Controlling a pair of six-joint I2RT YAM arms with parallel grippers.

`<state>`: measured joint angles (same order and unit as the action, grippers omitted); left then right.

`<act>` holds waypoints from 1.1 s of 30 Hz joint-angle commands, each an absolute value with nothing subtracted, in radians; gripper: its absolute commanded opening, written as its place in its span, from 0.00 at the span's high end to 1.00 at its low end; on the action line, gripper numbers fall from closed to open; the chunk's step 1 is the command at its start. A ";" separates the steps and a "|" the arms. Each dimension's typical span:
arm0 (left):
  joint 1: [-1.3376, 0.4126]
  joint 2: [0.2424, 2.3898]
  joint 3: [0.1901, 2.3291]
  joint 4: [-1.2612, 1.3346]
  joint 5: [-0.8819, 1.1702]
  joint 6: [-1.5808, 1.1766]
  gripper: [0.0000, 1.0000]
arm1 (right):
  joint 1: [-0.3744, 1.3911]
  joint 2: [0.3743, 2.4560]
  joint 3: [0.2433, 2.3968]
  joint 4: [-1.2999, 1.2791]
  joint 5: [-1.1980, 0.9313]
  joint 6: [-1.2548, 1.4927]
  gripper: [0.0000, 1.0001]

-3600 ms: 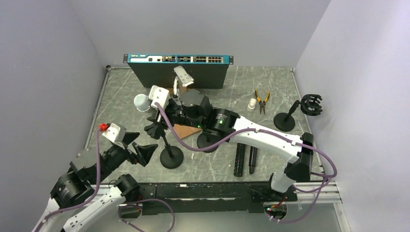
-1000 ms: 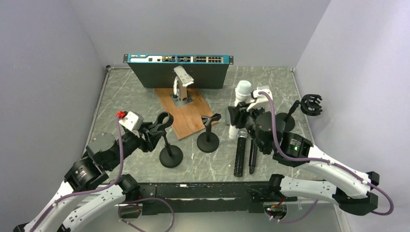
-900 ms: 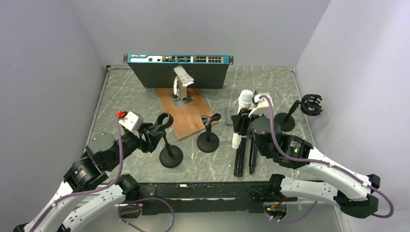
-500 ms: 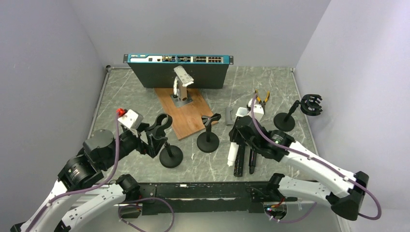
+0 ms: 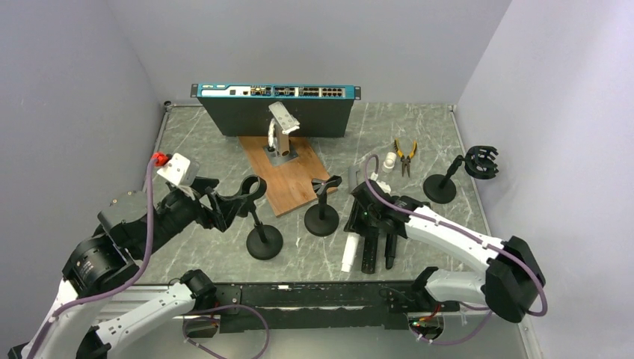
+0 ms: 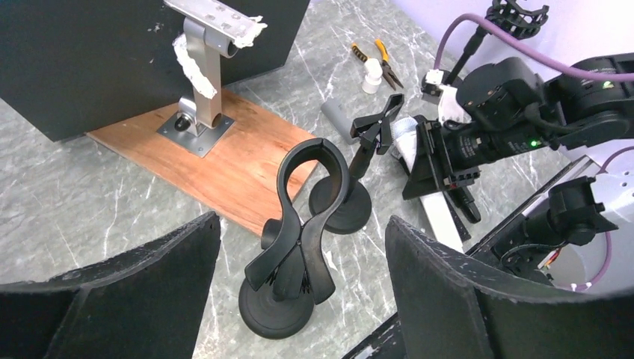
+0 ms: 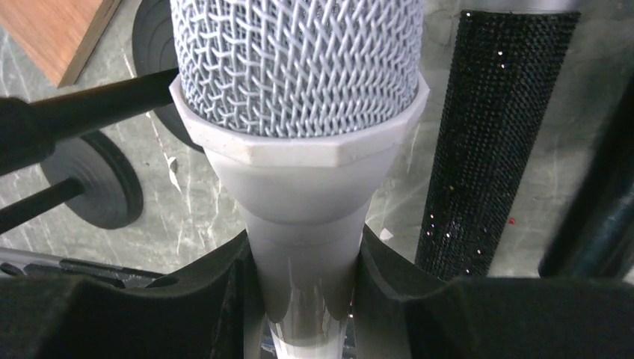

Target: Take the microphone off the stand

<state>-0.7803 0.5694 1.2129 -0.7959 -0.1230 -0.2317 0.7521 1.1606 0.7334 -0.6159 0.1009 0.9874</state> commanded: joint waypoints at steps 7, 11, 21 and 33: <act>-0.783 0.691 1.327 -0.864 -0.133 -0.230 0.30 | 0.739 1.326 0.714 -0.446 0.028 1.043 0.98; -0.782 0.737 1.338 -0.891 -0.124 -0.211 0.29 | 0.738 1.354 0.716 -0.454 0.068 1.037 0.91; -0.782 0.742 1.269 -0.833 -0.238 -0.210 0.45 | 0.739 1.400 0.705 -0.438 0.122 1.015 0.75; -0.782 0.753 1.225 -0.791 -0.222 -0.214 0.43 | 0.740 1.403 0.688 -0.423 0.148 1.006 0.44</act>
